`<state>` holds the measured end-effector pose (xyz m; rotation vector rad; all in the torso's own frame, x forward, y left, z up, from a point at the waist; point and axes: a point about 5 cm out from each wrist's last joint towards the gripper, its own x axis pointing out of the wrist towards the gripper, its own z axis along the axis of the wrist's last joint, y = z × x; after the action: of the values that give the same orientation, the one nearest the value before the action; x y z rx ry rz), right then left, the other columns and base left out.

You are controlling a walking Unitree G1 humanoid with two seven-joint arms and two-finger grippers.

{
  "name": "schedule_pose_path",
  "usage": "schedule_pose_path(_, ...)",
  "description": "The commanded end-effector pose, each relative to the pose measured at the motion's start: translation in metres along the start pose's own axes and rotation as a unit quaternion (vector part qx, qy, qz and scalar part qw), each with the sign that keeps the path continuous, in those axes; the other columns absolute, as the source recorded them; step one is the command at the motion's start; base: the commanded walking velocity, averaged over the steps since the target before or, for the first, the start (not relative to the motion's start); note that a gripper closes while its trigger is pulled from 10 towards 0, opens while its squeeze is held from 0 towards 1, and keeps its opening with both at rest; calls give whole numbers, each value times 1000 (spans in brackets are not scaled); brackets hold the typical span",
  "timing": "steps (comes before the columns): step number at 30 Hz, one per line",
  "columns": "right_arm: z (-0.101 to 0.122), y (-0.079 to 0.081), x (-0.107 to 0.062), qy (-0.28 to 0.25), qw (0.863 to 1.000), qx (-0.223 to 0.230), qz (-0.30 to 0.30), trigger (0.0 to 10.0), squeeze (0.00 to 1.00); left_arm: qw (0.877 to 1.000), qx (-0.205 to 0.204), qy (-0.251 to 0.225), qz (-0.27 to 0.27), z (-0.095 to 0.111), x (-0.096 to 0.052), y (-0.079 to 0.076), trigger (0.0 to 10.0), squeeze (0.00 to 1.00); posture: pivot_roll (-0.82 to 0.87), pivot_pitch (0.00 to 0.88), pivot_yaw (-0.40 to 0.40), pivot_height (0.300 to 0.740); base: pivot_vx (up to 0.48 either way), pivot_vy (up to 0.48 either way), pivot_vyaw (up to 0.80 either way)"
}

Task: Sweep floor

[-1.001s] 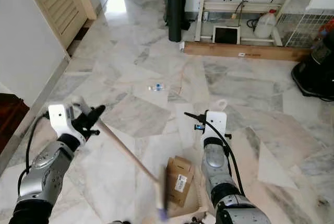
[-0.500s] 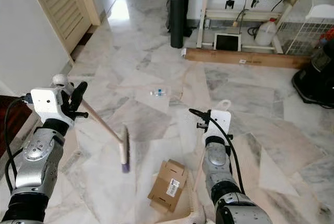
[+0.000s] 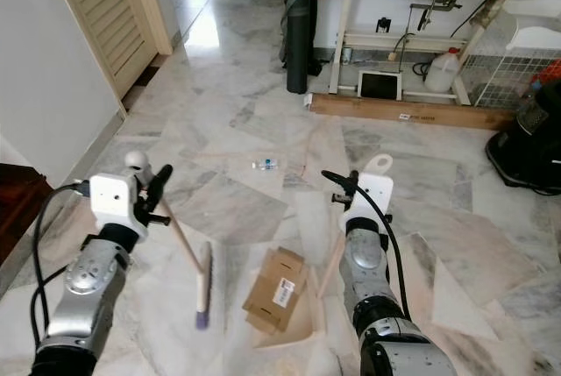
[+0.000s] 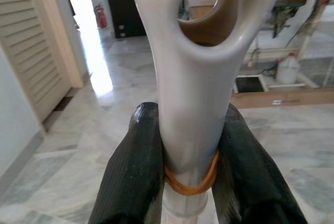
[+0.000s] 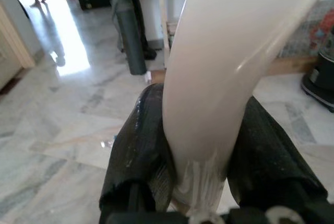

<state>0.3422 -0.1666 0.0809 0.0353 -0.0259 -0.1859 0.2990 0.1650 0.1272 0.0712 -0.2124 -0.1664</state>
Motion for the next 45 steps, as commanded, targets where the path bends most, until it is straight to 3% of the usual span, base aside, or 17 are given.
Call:
schedule_pose_path(1, 13, 2, 3, -37, 999, 11, 2, 10000, 0, 1000, 11, -19, -5, 5, 1, -1, 10000, 0, 107, 0, 12, 740, 0, 0, 0)
schedule_pose_path(11, 11, 4, -7, -49, 999, 14, 12, 10000, 0, 999, 10, -16, -34, 0, -1, -17, 10000, 0, 92, 0, 3, 740, 0, 0, 0)
schedule_pose_path(18, 14, 11, -11, -56, 998, 24, 25, 10000, 0, 999, 13, -21, -33, 2, -1, -17, 10000, 0, 86, 0, -2, 740, 0, 0, 0)
schedule_pose_path(26, 11, 9, -22, -58, 998, 24, 20, 10000, 0, 1000, 14, -16, -17, -3, -9, -15, 10000, 0, 75, 0, 9, 740, 0, 0, 0)
schedule_pose_path(45, 11, 11, -34, -48, 998, 34, 24, 10000, 0, 999, 4, -19, -26, -5, -6, -27, 10000, 0, 72, 0, 6, 740, 0, 0, 561)
